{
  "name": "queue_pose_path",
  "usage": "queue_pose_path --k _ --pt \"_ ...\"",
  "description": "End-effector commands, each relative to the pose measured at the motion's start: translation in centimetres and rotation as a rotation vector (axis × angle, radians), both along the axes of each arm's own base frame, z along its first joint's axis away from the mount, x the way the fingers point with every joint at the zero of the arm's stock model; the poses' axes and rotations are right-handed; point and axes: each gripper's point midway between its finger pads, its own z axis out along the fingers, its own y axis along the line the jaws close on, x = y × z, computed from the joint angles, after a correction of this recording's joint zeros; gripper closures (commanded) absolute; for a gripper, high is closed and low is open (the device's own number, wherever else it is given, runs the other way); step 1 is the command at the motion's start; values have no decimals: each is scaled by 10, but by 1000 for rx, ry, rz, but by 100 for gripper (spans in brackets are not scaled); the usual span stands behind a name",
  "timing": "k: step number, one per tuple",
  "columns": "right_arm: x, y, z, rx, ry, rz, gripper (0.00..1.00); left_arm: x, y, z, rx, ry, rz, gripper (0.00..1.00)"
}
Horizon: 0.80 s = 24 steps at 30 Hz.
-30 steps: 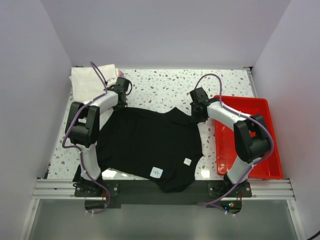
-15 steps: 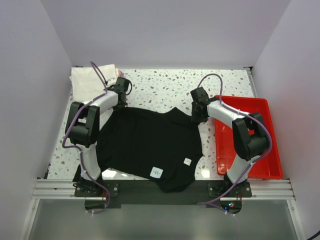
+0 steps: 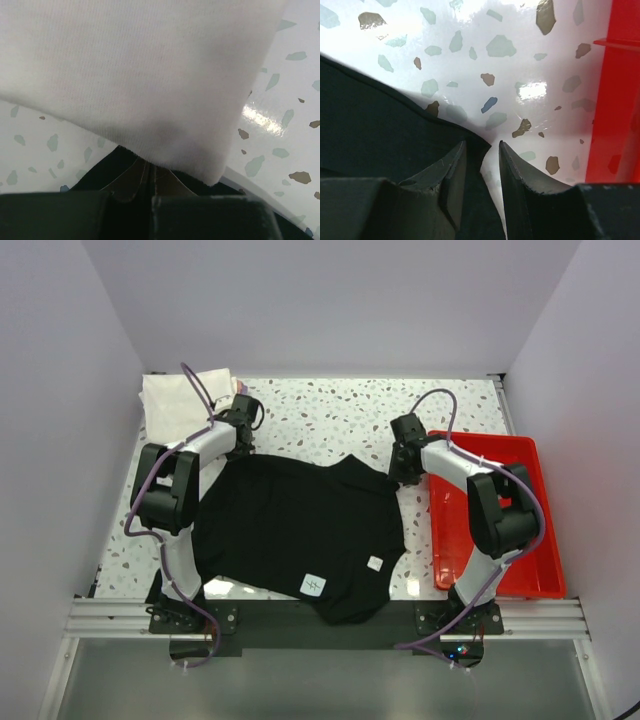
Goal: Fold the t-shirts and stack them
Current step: Flatten the tshirt out
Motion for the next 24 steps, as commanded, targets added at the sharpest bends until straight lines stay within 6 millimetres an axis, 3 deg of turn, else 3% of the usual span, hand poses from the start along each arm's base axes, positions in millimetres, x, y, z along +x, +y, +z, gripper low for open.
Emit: queue_pose_path --k 1,7,10,17,21,24 --pt "9 6 0 38 -18 -34 64 8 5 21 -1 -65 6 100" --pt "-1 8 -12 68 14 -63 65 9 5 19 -1 -61 4 100" --pt "-8 8 -21 73 42 -81 73 9 5 19 0 -60 5 100" --pt "-22 1 -29 62 67 -141 71 9 4 20 -5 -62 2 100" --pt "-24 5 -35 88 66 -156 86 9 3 19 -10 -60 1 100" --pt "-16 7 -27 108 20 -145 100 8 5 21 -3 -62 3 100"
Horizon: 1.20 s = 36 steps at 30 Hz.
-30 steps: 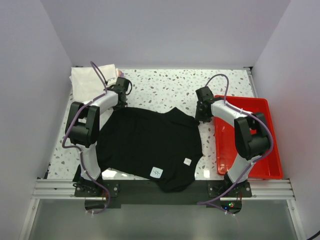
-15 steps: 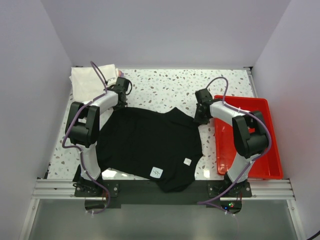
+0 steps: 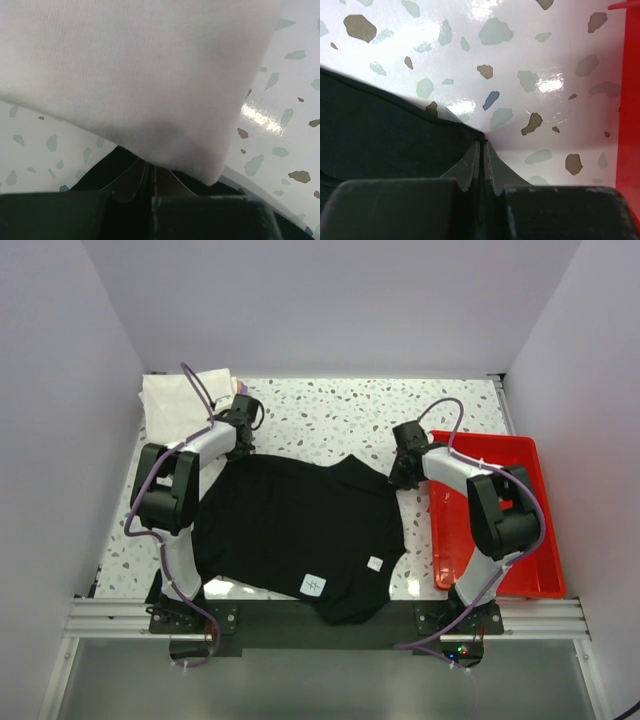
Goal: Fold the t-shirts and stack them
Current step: Flatten the tshirt out
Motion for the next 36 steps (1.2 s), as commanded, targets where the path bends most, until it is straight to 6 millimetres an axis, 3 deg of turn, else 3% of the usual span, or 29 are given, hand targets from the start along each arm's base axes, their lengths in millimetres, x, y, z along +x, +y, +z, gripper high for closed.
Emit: queue_pose_path --k 1,4,8,10,14,18,19,21,22,24,25,26,27,28,29,30,31,32,33,34,35,36 --pt "-1 0 2 16 -33 -10 100 9 6 24 -1 -68 7 100" --pt "15 0 28 2 -123 28 100 10 5 29 -4 -78 2 100" --pt "39 -11 89 -77 -273 59 100 13 4 50 -13 -124 3 100" --pt "42 -16 109 -111 -317 88 100 14 4 60 -19 -146 2 100" --pt "45 -15 156 -118 -432 147 100 14 3 98 -42 -230 -1 100" --pt "41 -18 215 -118 -581 179 100 9 3 142 -65 -328 -8 100" --pt "37 -20 244 -114 -651 176 100 4 4 162 -79 -375 -9 100" --pt "28 -27 270 -134 -699 176 100 -4 5 184 -92 -430 3 100" --pt "19 -32 295 -135 -752 163 100 -13 7 209 -102 -498 7 100" --pt "7 -37 334 -135 -826 166 100 -25 7 233 -121 -564 3 100" --pt "-4 -39 356 -124 -879 166 100 -38 7 261 -147 -638 -6 100" --pt "-13 -40 384 -110 -937 173 100 -45 7 275 -161 -676 -12 100" --pt "-21 -36 400 -86 -971 198 100 -61 6 306 -190 -761 -25 100" --pt "-29 -36 417 -69 -1010 207 100 -69 5 322 -207 -805 -39 100" --pt "-46 -37 450 -46 -1088 222 100 -79 5 339 -225 -852 -48 100" --pt "-56 -35 466 -25 -1125 243 100 -89 3 355 -249 -898 -77 100" --pt "-66 -33 481 -11 -1160 262 100 -112 8 390 -278 -1003 -85 100" --pt "-87 -31 513 20 -1242 300 100 -124 10 407 -291 -1053 -93 100" --pt "-97 -32 522 28 -1257 313 100 -138 12 429 -305 -1114 -112 100" --pt "-115 -35 550 41 -1323 315 100 -164 18 456 -322 -1204 -125 100" --pt "-127 -35 557 46 -1336 341 100 -178 20 471 -334 -1248 -137 100" --pt "-138 -37 567 47 -1361 349 100 -205 22 498 -351 -1331 -174 100"
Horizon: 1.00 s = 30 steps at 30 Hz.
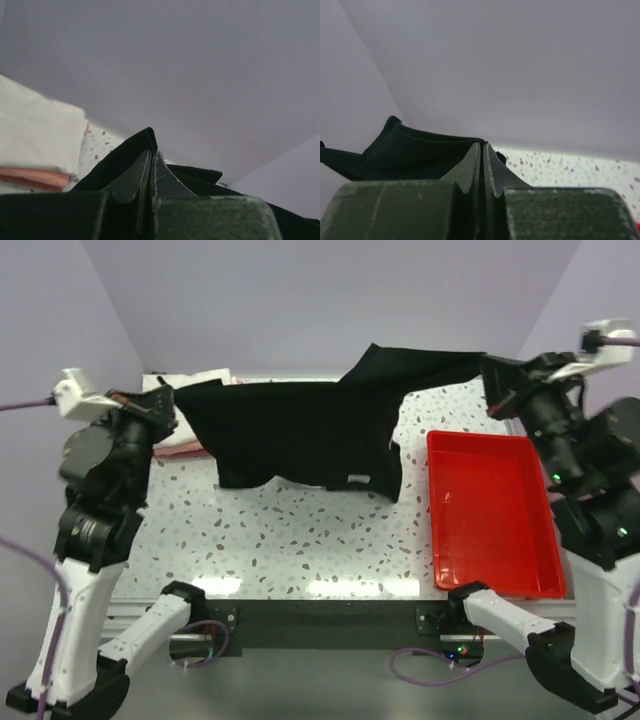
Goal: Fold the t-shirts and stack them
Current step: Flatten the tshirt out
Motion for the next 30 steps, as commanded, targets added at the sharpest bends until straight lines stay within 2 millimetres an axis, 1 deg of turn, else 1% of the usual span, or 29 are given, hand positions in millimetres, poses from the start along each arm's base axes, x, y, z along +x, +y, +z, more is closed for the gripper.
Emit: queue_pose_path --k 1,2,3,4,5,6,7,8,9,10,12,14,16,17,18,19,20,21,22,23,24,25,26,27,28,29,30 --pt "-58 -10 53 -20 -146 47 100 -66 12 91 -13 -291 -44 100" --pt "-67 -12 59 -25 -159 54 100 -79 12 103 -11 -332 -58 100" --pt "-77 -16 67 -20 -183 50 100 -105 14 126 -7 -409 -86 100" --pt "-97 -18 85 -11 -240 71 100 -116 15 136 -2 -441 -94 100" --pt "-108 -19 92 -9 -264 83 100 -127 18 146 -3 -469 -96 100" --pt "-119 -19 98 -10 -289 102 100 -147 21 162 -3 -513 -103 100" --pt "-132 -22 108 -2 -329 107 100 -156 22 169 4 -534 -112 100" --pt "-140 -24 113 4 -350 109 100 -165 22 176 11 -557 -118 100" --pt "-147 -25 117 4 -369 113 100 -182 24 189 24 -598 -128 100" --pt "-157 -29 125 12 -398 110 100 -188 24 194 30 -613 -130 100" --pt "-164 -33 129 10 -415 96 100 -201 29 204 45 -639 -111 100" --pt "-170 -39 134 17 -438 75 100 -204 32 208 52 -645 -94 100" --pt "-165 -38 133 11 -432 70 100 -199 32 208 64 -639 -83 100" --pt "-159 -37 131 7 -420 66 100 -192 32 206 66 -625 -78 100" --pt "-153 -35 131 3 -414 64 100 -179 32 202 71 -599 -61 100" --pt "-142 -33 126 -8 -392 59 100 -168 32 198 79 -579 -50 100" --pt "-126 -31 123 -15 -371 42 100 -158 32 194 86 -559 -35 100" --pt "-114 -29 118 -25 -349 34 100 -132 34 183 97 -507 5 100" --pt "-97 -27 108 -40 -311 17 100 -117 34 174 113 -475 25 100" --pt "-73 -31 103 -51 -280 -43 100 -101 35 165 127 -443 45 100" --pt "-58 -32 97 -61 -256 -71 100 -66 34 143 159 -365 81 100" --pt "-33 -29 80 -86 -200 -97 100 -48 33 129 176 -322 95 100" --pt "-7 -33 70 -101 -164 -164 100 -30 32 114 193 -273 107 100" --pt "14 -33 58 -124 -126 -192 100 7 28 80 224 -179 125 100" --pt "38 -30 35 -156 -67 -217 100 25 28 62 233 -131 143 100" --pt "56 -30 24 -173 -42 -242 100 44 29 41 246 -82 167 100" --pt "92 -22 -5 -210 37 -258 100 77 31 -6 262 33 213 100"
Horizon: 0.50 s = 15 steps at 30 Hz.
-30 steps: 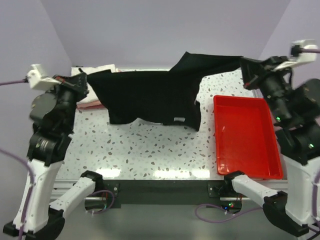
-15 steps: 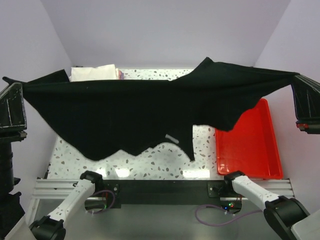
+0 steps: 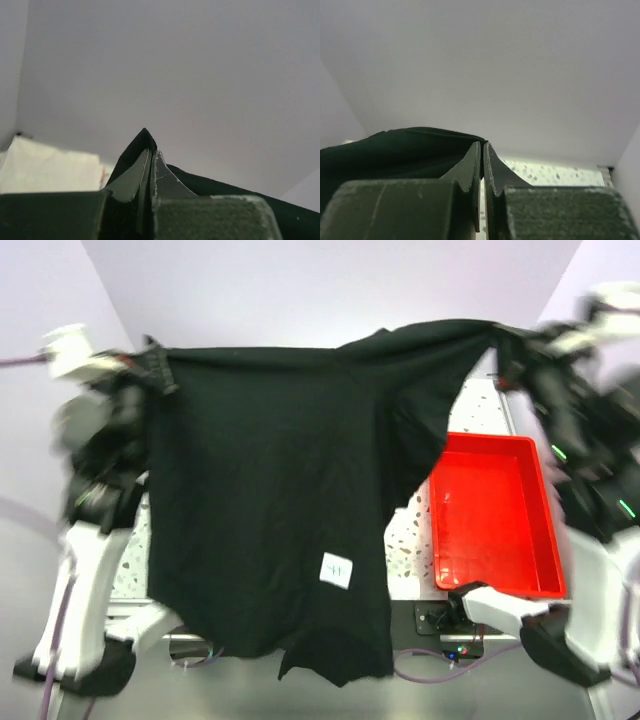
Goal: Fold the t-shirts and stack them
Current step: Flatten the tshirt out
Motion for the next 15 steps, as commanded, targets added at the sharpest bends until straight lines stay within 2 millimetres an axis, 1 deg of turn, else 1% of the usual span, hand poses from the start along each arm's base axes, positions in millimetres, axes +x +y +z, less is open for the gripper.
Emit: queue_pose_path --k 1,2,3,4,5,6,7,8,9,10,11,12,13,14,15 --pt "109 -6 -82 -115 205 -219 100 85 22 -113 77 272 236 100" --pt "129 1 -102 -133 246 -212 100 100 18 -139 95 330 238 100" --pt "146 11 -124 -154 291 -185 100 128 13 -190 141 428 245 100" --pt "176 24 -171 -200 389 -165 100 140 10 -214 175 475 239 96" --pt "189 30 -192 -207 429 -156 100 152 7 -234 187 521 238 81" --pt "202 36 -214 -217 471 -149 100 168 1 -280 226 639 225 66" --pt "226 47 -256 -246 554 -127 98 174 -2 -297 235 695 218 53" --pt "234 52 -275 -265 602 -113 95 179 -4 -308 229 736 217 27" --pt "243 56 -296 -283 653 -107 83 187 -8 -319 226 779 209 19" --pt "252 57 -293 -276 659 -117 73 189 -10 -320 222 783 202 11" --pt "259 60 -332 -305 764 -114 63 189 -12 -318 212 776 193 0" --pt "261 62 -338 -312 785 -106 41 189 -17 -310 196 738 162 0" --pt "263 65 -340 -309 796 -94 25 187 -19 -305 185 719 145 0" --pt "263 69 -349 -311 814 -79 6 180 -20 -310 175 721 135 0" --pt "262 69 -349 -305 815 -70 1 174 -23 -291 151 669 112 0"
